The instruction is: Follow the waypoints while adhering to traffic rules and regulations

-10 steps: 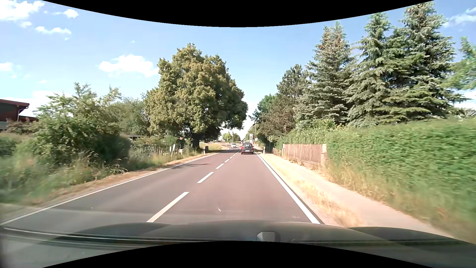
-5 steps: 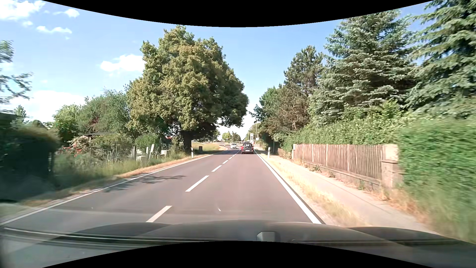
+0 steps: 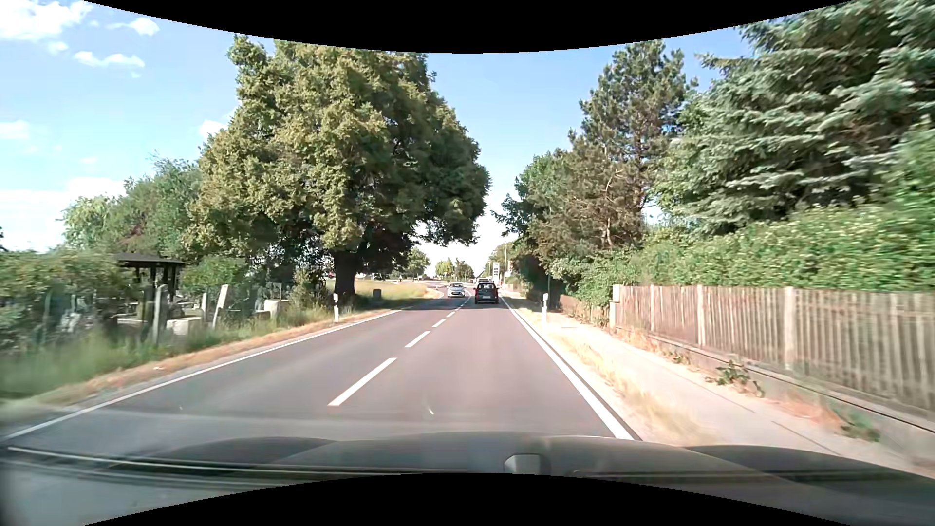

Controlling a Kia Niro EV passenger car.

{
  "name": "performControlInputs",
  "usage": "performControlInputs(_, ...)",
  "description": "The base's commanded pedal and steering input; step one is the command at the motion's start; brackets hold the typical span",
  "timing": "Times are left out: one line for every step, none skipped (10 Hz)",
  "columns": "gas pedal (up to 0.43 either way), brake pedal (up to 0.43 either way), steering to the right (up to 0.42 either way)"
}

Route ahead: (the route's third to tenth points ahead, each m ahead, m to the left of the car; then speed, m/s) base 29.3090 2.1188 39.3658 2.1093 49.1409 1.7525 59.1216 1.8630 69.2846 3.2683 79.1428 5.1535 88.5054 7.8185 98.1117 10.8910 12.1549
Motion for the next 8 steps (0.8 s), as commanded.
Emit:
performControlInputs(0.039,0.006,0.000)
performControlInputs(0.039,0.006,0.000)
performControlInputs(0.039,0.006,0.001)
performControlInputs(0.039,0.006,0.002)
performControlInputs(0.039,0.006,0.002)
performControlInputs(0.039,0.006,0.002)
performControlInputs(0.039,0.006,0.001)
performControlInputs(0.039,0.006,0.000)
